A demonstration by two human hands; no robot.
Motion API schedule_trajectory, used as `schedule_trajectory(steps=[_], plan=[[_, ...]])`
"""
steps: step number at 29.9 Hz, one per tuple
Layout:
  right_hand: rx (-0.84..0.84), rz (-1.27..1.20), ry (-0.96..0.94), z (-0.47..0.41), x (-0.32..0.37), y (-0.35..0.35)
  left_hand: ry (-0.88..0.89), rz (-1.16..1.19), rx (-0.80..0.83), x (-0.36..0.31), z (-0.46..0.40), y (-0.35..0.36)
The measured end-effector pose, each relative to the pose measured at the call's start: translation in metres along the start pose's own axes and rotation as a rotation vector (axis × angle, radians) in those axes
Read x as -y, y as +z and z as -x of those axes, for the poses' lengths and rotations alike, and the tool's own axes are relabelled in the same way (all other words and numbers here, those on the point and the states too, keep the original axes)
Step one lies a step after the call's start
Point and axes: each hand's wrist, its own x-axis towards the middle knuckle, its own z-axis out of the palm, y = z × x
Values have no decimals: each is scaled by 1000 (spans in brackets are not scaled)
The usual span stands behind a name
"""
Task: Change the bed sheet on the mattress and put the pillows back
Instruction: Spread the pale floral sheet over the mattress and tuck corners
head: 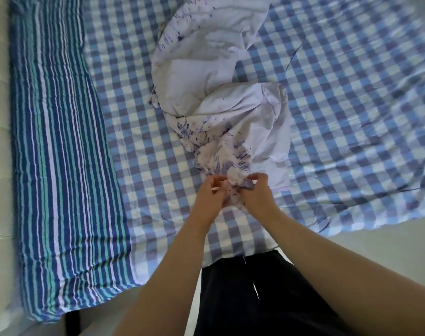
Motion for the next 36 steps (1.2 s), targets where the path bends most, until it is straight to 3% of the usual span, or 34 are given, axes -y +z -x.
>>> schedule_trajectory(steps=[9,15,20,23,25,27,29,33,36], plan=[[324,-354,108,31,36,-81,102,-71,-155,-13,77,56],[515,-465,44,55,31,-98,142,-155,-303,-28,102,73],[659,-111,-118,77,37,-121,23,293,-379,-47,116,78],[636,199,-236,85,37,-128,23,382,-405,-57,119,78],[586,237,-290,91,39,-132,22,458,-388,-62,122,79],[529,102,-280,96,43,-136,45,505,-365,-67,125,81],[476,-117,-217,97,45,-140,101,467,-295,-73,132,84],[439,-379,-149,95,52,-150,258,139,-89,-71,144,92],[504,-417,-208,96,58,-152,361,-51,-175,-72,146,99]])
